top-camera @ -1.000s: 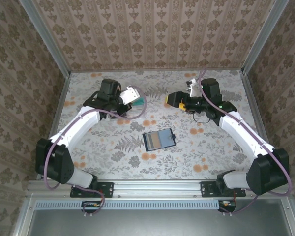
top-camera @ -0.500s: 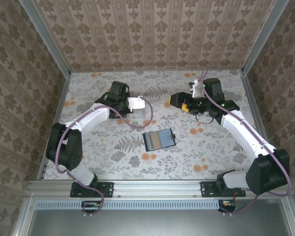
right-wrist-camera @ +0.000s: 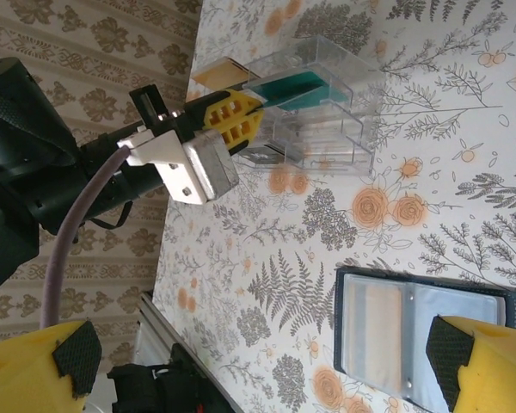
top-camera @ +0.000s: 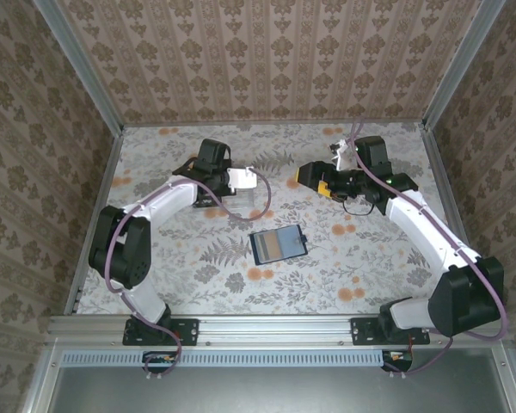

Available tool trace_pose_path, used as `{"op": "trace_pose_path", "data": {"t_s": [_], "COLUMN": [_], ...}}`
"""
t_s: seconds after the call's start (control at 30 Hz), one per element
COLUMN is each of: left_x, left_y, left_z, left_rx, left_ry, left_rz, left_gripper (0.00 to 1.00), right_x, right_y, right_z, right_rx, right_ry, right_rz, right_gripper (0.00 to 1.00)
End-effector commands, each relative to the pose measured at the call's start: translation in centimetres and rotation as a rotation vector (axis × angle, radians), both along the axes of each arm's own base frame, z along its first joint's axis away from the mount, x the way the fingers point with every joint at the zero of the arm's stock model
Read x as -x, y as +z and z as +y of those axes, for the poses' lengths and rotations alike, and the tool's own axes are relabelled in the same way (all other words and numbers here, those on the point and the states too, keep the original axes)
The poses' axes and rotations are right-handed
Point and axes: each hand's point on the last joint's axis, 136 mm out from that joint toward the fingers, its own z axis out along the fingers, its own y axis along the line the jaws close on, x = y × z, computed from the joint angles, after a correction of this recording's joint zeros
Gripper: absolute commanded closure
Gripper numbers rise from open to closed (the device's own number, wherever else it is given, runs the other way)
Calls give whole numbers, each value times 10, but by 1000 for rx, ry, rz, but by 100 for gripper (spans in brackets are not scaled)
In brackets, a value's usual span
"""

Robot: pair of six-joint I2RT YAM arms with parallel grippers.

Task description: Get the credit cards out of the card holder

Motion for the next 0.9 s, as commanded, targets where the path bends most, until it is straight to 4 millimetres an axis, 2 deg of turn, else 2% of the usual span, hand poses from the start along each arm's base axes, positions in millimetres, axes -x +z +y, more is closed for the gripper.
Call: {"op": "trace_pose_path", "data": {"t_s": [0.0, 0.33, 0.57, 0.63, 0.87], "left_x": [-7, -6, -17, -20, -27], "left_y": [5, -11, -16, -16, -15], "left_z": [-8, -5, -1, 0, 1], "left_rx": [19, 1, -4, -3, 1], "left_ry": [-14, -1, 37, 49, 76], "left_rz": [-3, 42, 35, 31, 8], "left_gripper": [100, 100, 98, 90, 86], "right_x": [-3, -6, -8, -8, -8], "right_y": [11, 8, 8, 9, 8], "right_z": [3, 1, 2, 2, 2], "right_rx": [-19, -24, -35, -36, -39], "right_ry": [21, 16, 16, 15, 12], "right_rz": [-18, -7, -5, -6, -5], "right_gripper": [0, 0, 0, 0, 0]}}
